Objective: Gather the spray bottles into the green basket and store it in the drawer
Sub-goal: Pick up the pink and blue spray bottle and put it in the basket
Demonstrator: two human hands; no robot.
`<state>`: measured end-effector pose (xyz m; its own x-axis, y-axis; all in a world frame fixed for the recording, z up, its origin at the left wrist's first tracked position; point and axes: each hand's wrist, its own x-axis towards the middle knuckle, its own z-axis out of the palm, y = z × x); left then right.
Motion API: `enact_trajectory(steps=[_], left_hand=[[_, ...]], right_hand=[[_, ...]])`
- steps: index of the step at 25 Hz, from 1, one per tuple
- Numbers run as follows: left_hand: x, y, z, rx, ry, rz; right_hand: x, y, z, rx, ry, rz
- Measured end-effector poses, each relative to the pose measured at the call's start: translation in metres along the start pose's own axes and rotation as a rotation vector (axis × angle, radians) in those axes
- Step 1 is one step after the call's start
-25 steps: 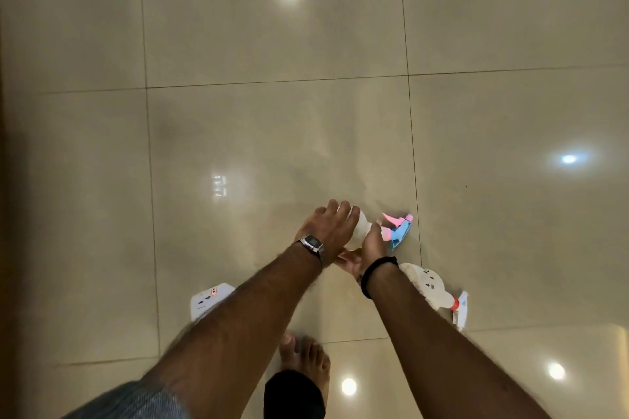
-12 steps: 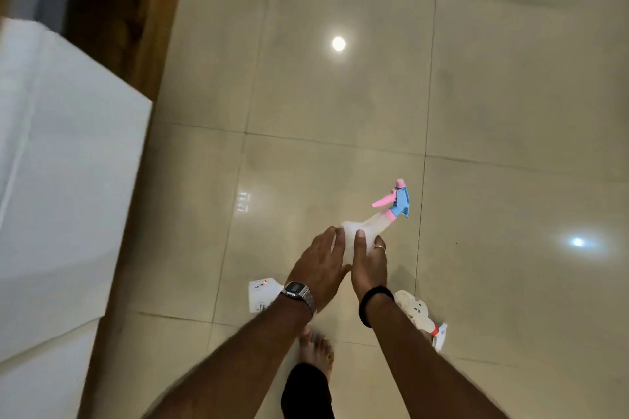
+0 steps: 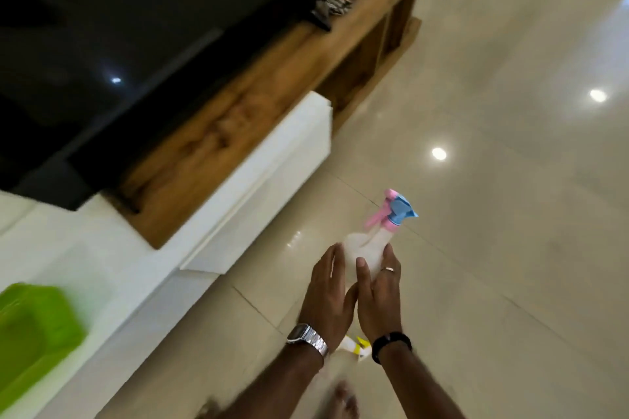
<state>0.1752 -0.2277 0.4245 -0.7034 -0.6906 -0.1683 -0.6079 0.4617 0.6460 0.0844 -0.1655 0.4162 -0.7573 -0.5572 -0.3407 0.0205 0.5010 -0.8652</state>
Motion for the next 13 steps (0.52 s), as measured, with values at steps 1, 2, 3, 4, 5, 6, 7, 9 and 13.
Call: enact_trajectory(steps=[1, 2, 3, 4, 5, 6, 7, 9, 13], left_hand=[[-0.005, -0.01, -0.021, -0.045, 0.071, -0.028], [-0.013, -0.025, -0.045, -0.1, 0.144, -0.068], [-0.021, -0.039, -0.07, -0.147, 0.216, -0.107], [-0.029, -0.055, -0.095, -0.178, 0.292, -0.131], [-0.039, -0.073, -0.119, -0.196, 0.373, -0.153], [-0.051, -0.091, -0.142, -0.212, 0.447, -0.178], [-0.064, -0.111, -0.164, -0.22, 0.507, -0.198], [-0.088, -0.145, -0.201, -0.214, 0.591, -0.229], [-0.157, -0.243, -0.27, -0.219, 0.755, -0.36]], right_hand=[[-0.005, -0.018, 0.018, -0.007, -0.029, -0.05], [-0.012, -0.039, 0.041, -0.015, -0.062, -0.107], [-0.021, -0.058, 0.065, -0.026, -0.095, -0.166], [-0.03, -0.077, 0.09, -0.041, -0.132, -0.225], [-0.04, -0.094, 0.118, -0.053, -0.183, -0.283], [-0.051, -0.109, 0.145, -0.069, -0.236, -0.334], [-0.063, -0.124, 0.175, -0.08, -0.287, -0.378], [-0.086, -0.148, 0.225, -0.092, -0.381, -0.441], [-0.153, -0.179, 0.349, -0.132, -0.613, -0.574]])
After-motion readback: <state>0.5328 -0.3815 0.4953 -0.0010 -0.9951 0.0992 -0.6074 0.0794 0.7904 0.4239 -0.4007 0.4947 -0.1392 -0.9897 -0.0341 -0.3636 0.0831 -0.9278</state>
